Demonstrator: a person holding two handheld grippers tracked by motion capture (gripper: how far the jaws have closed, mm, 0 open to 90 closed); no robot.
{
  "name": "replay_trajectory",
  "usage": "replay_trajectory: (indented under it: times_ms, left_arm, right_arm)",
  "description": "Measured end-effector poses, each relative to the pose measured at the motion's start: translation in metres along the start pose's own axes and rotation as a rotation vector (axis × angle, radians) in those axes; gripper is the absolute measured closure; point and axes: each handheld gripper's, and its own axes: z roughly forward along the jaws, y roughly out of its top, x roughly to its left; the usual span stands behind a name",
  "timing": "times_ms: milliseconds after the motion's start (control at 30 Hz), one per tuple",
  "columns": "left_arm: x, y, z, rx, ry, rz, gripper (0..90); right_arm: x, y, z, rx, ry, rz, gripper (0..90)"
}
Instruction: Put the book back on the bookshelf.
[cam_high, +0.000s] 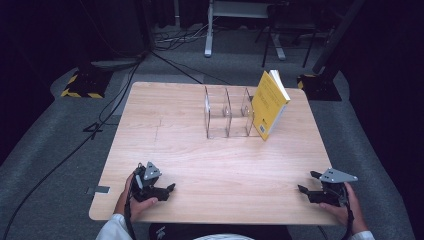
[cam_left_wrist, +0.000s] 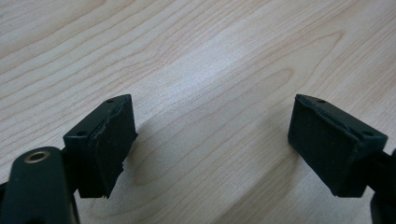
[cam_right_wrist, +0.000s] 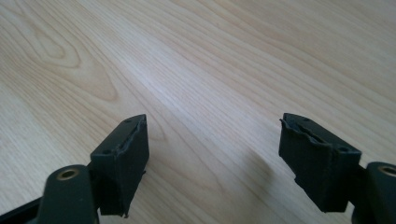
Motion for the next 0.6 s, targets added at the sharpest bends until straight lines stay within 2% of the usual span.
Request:
replay_trajectory:
  times_ms: [167, 367, 600]
  left_arm:
    - [0.0002, 0.0000, -0.0001, 0.001, 0.002, 0.001, 15.8]
    - [0.0000, 0.0000, -0.0002, 0.000, 0.008, 0.003, 15.6]
    - [0.0002, 0.0005, 0.0007, -0.003, 0.011, -0.001, 15.5]
  right_arm:
    - [-0.0031, -0.0048, -0.0018, -0.013, 0.001, 0.035, 24.0]
    - [-0.0073, -0.0053, 0.0002, -0.003, 0.040, 0.077, 23.2]
    - [-0.0082, -0.0053, 0.0006, -0.001, 0.045, 0.083, 22.6]
